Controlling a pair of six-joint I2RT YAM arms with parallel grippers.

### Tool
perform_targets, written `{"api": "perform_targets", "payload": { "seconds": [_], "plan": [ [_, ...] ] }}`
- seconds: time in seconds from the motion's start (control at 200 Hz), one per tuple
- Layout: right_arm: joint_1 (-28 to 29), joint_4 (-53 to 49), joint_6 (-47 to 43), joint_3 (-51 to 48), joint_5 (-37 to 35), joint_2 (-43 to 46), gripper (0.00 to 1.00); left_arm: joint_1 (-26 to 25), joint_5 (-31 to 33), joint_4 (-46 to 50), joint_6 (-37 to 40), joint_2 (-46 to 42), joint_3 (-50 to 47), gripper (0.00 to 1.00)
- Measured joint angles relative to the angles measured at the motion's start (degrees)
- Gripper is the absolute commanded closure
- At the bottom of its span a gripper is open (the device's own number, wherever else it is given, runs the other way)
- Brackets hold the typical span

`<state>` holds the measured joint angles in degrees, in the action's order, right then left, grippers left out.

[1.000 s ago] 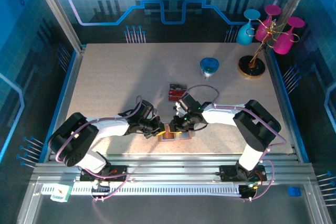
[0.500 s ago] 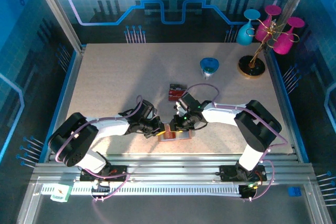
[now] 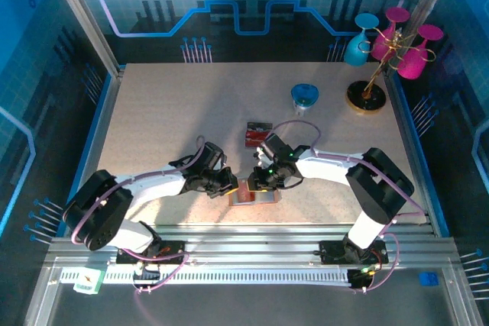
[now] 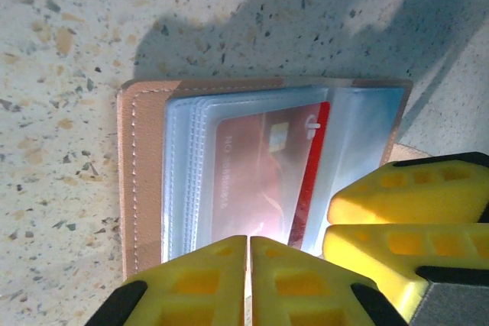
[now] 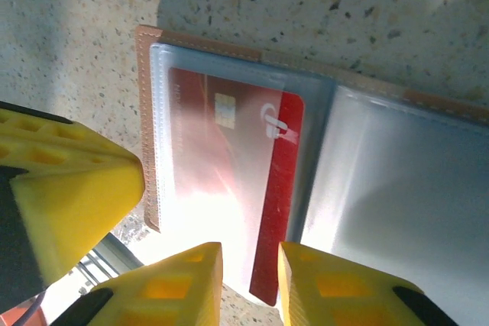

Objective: Take the credit cards out of the card holder

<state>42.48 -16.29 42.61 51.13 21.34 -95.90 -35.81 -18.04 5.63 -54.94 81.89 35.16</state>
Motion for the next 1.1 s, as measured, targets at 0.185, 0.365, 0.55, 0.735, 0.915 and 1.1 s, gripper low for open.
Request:
{"api": "perform_targets", "payload": {
  "seconds": [0.185,0.365,0.55,0.735,0.915,1.1],
  "plan": [
    [0.00,1.86,0.02,0.98,1.07,-1.01,0.74,0.00,0.07,0.13,0.92,0.74,0.24,0.95],
    [-0.04,3.52,0.04,1.81,1.68,-2.64,0.74,0.00,0.07,0.17,0.94,1.55,0.24,0.96],
    [-0.07,3.28,-0.07,2.29,1.42,-3.91,0.74,0.00,0.09,0.28,1.09,1.77,0.22,0.96],
    [-0.15,2.71,-0.26,2.45,1.16,-4.63,0.74,0.00,0.09,0.35,1.09,1.86,0.22,0.96],
    [-0.15,2.21,-0.44,2.45,0.26,-4.59,0.74,0.00,0.26,0.59,1.33,2.54,0.22,0.96],
    [-0.17,1.36,-0.48,2.47,-0.24,-4.09,0.74,0.00,0.26,0.57,1.38,3.39,0.22,0.96]
  ]
}}
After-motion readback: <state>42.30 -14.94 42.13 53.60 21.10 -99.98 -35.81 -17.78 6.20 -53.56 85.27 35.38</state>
